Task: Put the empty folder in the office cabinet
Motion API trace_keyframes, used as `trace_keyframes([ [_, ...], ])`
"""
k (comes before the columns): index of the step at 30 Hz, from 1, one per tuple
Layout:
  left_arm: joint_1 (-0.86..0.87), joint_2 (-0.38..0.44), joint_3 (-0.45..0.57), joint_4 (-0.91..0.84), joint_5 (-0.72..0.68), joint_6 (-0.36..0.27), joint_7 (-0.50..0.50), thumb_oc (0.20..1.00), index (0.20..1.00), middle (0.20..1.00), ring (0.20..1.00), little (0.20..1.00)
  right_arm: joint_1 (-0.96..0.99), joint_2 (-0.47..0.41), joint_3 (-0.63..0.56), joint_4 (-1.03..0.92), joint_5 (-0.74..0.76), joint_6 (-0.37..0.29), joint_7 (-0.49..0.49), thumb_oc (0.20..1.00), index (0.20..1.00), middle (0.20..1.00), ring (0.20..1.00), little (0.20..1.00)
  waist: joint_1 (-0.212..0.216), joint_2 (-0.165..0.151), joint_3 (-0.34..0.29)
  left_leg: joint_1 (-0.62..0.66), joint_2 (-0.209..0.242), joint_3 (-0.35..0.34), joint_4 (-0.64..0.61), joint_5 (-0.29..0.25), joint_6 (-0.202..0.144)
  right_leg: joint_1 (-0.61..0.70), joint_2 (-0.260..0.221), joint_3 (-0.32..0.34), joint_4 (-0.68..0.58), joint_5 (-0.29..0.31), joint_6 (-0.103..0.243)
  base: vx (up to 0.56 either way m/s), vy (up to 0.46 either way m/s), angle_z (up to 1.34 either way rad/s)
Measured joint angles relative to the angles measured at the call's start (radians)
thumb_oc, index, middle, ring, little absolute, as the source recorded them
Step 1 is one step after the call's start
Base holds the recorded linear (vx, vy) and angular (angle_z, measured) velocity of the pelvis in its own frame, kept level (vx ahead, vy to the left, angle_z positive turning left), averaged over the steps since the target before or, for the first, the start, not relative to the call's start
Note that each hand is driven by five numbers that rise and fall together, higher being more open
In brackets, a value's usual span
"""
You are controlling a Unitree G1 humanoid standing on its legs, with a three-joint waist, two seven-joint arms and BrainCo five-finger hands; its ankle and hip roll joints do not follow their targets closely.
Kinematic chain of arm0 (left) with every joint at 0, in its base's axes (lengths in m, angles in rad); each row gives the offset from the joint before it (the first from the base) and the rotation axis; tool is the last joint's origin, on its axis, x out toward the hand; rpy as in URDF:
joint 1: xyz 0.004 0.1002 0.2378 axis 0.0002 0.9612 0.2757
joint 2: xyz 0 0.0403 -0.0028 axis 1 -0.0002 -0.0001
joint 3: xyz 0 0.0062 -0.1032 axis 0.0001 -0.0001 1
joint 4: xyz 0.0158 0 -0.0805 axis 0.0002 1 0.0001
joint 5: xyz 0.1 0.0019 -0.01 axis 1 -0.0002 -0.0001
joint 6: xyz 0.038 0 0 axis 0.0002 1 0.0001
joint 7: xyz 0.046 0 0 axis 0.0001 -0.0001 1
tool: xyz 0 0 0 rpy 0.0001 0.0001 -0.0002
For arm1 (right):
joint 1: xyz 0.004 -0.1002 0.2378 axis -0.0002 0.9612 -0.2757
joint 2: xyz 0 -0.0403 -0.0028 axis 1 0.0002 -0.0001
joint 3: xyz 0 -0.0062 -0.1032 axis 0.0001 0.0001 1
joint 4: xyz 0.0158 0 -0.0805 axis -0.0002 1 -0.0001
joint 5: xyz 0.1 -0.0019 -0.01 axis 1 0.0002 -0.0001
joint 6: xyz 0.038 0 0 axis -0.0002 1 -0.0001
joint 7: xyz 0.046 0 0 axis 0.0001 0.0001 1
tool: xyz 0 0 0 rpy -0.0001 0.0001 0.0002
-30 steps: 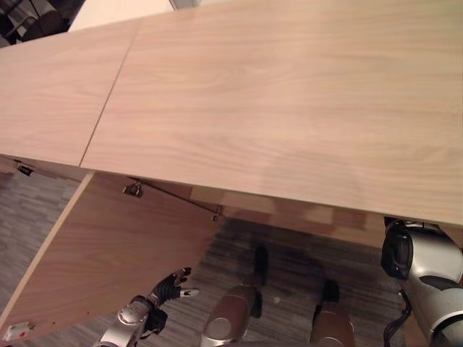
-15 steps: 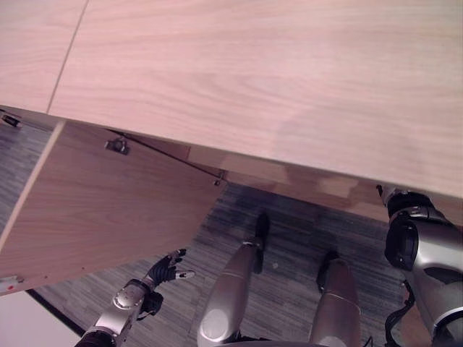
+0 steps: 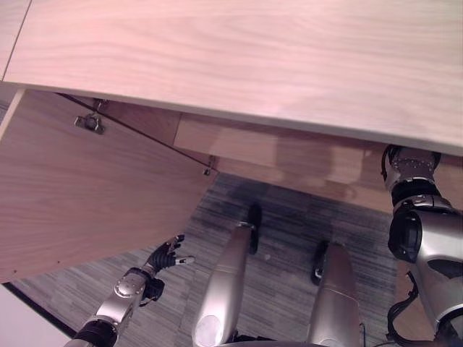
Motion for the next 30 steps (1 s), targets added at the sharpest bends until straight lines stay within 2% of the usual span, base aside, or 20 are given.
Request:
trace_keyframes([
  [1, 0.0, 0.0, 0.0, 0.001, 0.0, 0.0, 0.005, 1.0, 1.0, 1.0, 1.0, 1.0, 0.0, 0.003, 0.001, 0.001, 0.0, 0.0, -0.002, 0.2, 0.2, 0.2, 0.2, 0.2, -0.001, -0.001, 0.001, -0.001, 0.0, -0.001, 0.002, 0.0, 0.0, 0.0, 0.001, 0.0, 0.0, 0.0, 0.0, -0.02, -0.036, 0.0],
  [2, 0.0, 0.003, 0.0, 0.0, 0.0, 0.0, 0.006, 1.0, 1.0, 1.0, 1.0, 1.0, 0.0, 0.008, 0.004, 0.001, 0.0, 0.0, -0.004, 0.583, 0.583, 0.583, 0.583, 0.583, -0.002, -0.005, 0.003, -0.001, 0.0, -0.002, 0.002, -0.003, -0.005, 0.0, 0.001, 0.001, 0.0, 0.0, 0.0, 0.0, 0.0, 0.0],
  [3, 0.0, 0.006, 0.0, 0.0, 0.0, 0.0, 0.006, 1.0, 1.0, 1.0, 1.0, 1.0, 0.0, 0.008, 0.004, 0.001, 0.0, 0.0, -0.005, 1.0, 1.0, 1.0, 1.0, 1.0, -0.002, -0.007, 0.005, -0.001, 0.0, -0.003, 0.003, -0.003, -0.004, 0.0, 0.002, 0.0, 0.001, 0.0, 0.0, -0.02, -0.034, 0.0],
  [10, 0.0, 0.024, 0.001, 0.001, 0.001, -0.001, 0.014, 1.0, 1.0, 1.0, 1.0, 1.0, -0.028, 0.003, 0.014, 0.003, 0.0, 0.003, -0.03, 1.0, 1.0, 1.0, 1.0, 1.0, -0.002, -0.017, 0.01, -0.001, 0.0, -0.003, 0.017, -0.003, 0.002, 0.004, 0.002, -0.001, 0.002, 0.001, 0.0, 0.0, 0.0, 0.0],
  [16, 0.0, 0.024, 0.0, 0.003, 0.001, 0.0, 0.033, 1.0, 1.0, 1.0, 1.0, 1.0, -0.087, -0.005, 0.042, 0.049, -0.001, 0.005, -0.103, 1.0, 1.0, 1.0, 1.0, 1.0, -0.014, -0.024, 0.008, -0.001, 0.001, -0.006, 0.007, -0.002, 0.001, 0.005, 0.004, -0.002, 0.001, 0.003, 0.003, 0.0, 0.0, 0.0],
  [21, 0.0, 0.024, 0.0, 0.007, 0.001, 0.0, 0.056, 1.0, 1.0, 1.0, 1.0, 1.0, -0.104, -0.002, 0.068, 0.054, -0.011, 0.012, -0.175, 1.0, 1.0, 1.0, 1.0, 1.0, -0.026, -0.043, 0.002, -0.001, 0.002, -0.008, 0.003, 0.0, -0.001, 0.004, 0.007, -0.002, -0.003, 0.005, 0.002, 0.0, 0.0, 0.0],
  [27, -0.004, 0.024, 0.0, 0.032, 0.001, 0.0, 0.078, 1.0, 1.0, 1.0, 1.0, 1.0, -0.105, 0.011, 0.086, 0.054, -0.047, 0.017, -0.185, 1.0, 1.0, 1.0, 1.0, 1.0, -0.026, -0.046, 0.003, 0.0, 0.006, -0.007, 0.004, 0.0, -0.001, 0.007, 0.009, -0.006, -0.006, 0.012, 0.008, 0.0, 0.0, 0.0],
  [30, -0.004, 0.023, 0.0, 0.04, 0.001, 0.0, 0.083, 1.0, 1.0, 1.0, 1.0, 1.0, -0.104, 0.051, 0.085, 0.066, -0.05, 0.033, -0.185, 1.0, 1.0, 1.0, 1.0, 1.0, -0.029, -0.062, 0.004, 0.016, 0.008, -0.006, -0.001, 0.0, -0.001, 0.019, 0.009, -0.004, -0.01, 0.013, 0.007, 0.0, 0.0, 0.0],
])
